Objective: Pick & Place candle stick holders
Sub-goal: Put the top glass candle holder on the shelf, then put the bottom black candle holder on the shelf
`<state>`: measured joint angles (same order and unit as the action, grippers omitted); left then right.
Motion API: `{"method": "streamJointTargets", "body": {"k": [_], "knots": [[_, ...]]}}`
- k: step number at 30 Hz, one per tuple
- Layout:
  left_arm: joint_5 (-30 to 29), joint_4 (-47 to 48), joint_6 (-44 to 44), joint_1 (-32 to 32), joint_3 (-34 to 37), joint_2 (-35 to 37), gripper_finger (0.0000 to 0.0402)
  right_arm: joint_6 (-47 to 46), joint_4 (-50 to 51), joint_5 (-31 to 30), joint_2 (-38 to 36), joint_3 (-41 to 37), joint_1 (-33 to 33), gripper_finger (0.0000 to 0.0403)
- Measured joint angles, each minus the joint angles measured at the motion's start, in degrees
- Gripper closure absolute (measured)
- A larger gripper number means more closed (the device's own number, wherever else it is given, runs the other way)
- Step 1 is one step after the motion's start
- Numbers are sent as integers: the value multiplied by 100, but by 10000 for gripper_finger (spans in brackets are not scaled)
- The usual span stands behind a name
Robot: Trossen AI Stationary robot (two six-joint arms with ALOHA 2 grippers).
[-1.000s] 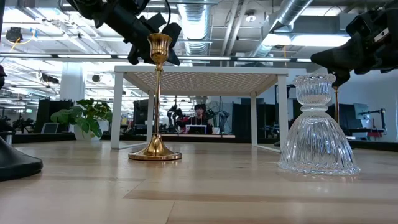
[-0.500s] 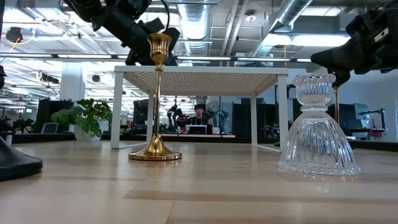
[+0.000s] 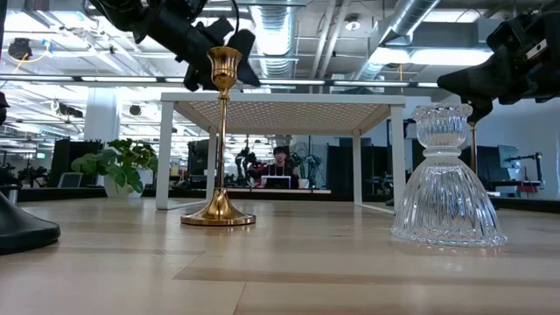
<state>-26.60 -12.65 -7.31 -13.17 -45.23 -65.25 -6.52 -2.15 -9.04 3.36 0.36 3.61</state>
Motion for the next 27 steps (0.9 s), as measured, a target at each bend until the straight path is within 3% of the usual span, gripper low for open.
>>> {"method": "streamJointTargets", "body": {"k": [5, 18, 23, 27], "knots": [[427, -164, 410, 3, 0, 195, 108, 0, 0, 0, 1, -2, 0, 403], [432, -21, 1054, 92, 0, 1445, 103, 0, 0, 0, 0, 0, -1, 403], [436, 612, 1056, 94, 2, 2067, 118, 0, 0, 0, 0, 0, 0, 403], [435, 1272, 1056, 164, 2, 2556, 152, 2, 0, 0, 1, -1, 0, 403]]}}
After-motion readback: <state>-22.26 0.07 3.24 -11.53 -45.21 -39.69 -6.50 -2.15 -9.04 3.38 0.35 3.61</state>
